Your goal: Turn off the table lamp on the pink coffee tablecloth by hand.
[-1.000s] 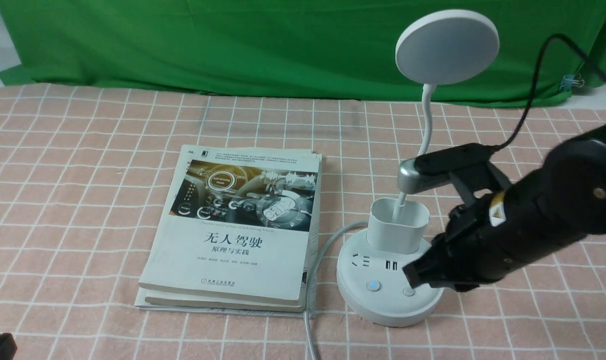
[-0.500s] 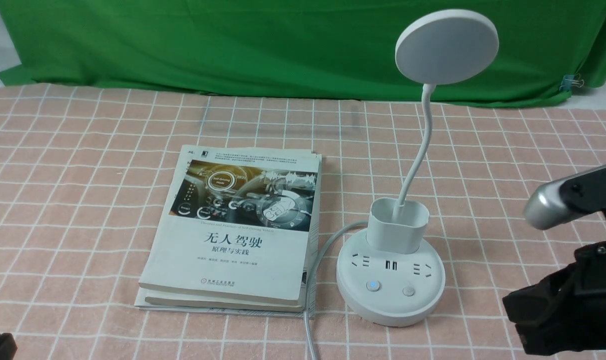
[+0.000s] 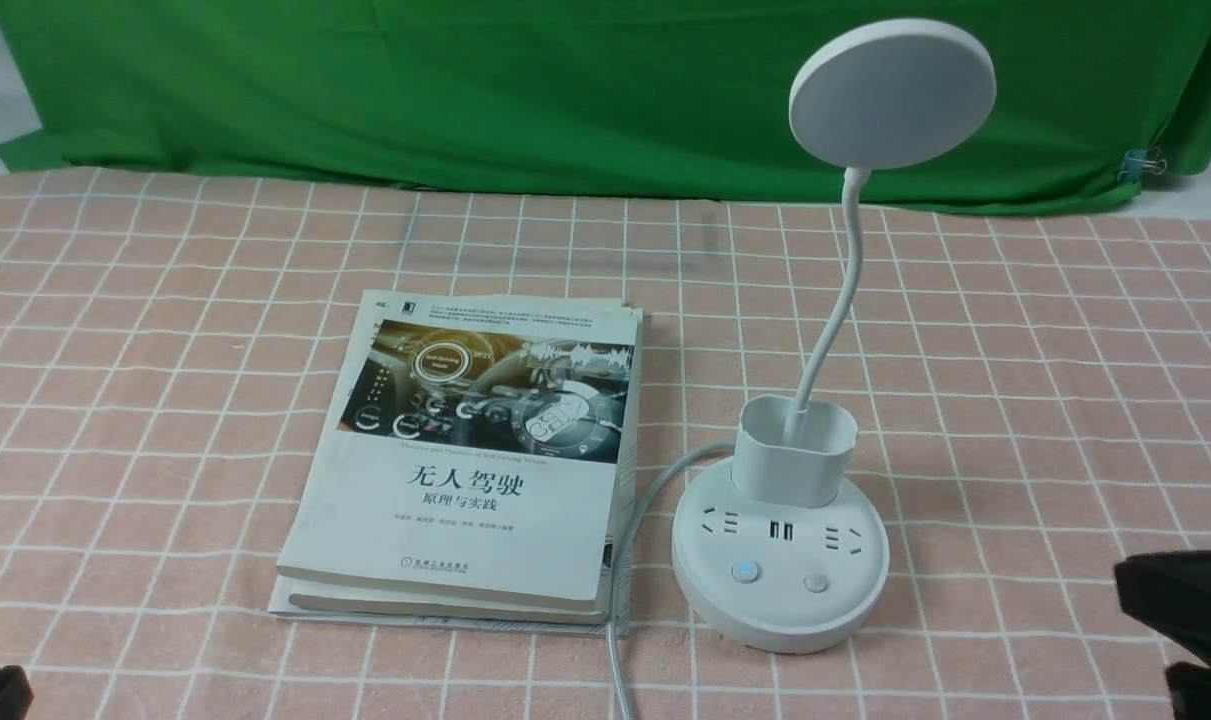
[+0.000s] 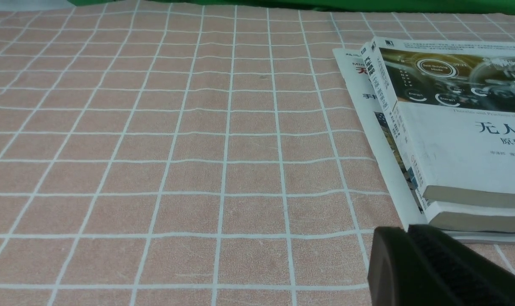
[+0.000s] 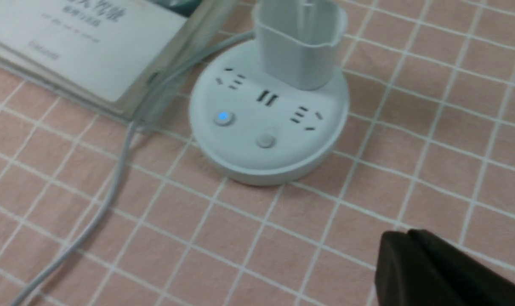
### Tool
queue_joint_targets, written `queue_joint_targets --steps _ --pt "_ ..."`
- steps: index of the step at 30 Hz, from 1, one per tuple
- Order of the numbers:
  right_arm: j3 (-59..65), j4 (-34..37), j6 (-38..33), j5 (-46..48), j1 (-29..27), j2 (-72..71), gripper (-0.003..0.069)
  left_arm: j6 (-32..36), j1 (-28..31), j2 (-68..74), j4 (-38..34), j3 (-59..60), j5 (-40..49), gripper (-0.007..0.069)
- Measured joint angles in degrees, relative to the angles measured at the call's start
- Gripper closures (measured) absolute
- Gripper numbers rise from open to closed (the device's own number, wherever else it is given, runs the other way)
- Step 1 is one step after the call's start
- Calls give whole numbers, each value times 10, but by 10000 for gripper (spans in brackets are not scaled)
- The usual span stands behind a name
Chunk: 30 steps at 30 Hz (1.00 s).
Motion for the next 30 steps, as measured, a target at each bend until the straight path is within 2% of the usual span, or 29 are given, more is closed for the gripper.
queue_joint_targets --steps 1,3,6,7,14,18,30 --pt "0 -1 -1 -4 -4 -6 620 0 0 0 0 0 0 618" --pt "98 -5 -21 -63 -65 -91 620 0 0 0 0 0 0 618" --pt "163 -7 -52 -100 -107 -158 620 0 0 0 0 0 0 618" --pt "207 -7 -75 -118 -136 -210 620 0 0 0 0 0 0 618" --pt "311 -7 -101 -131 -223 -381 620 0 0 0 0 0 0 618" --pt "317 -7 -98 -132 -239 -399 620 0 0 0 0 0 -1 618" --pt "317 -7 -94 -141 -240 -401 619 0 0 0 0 0 0 618"
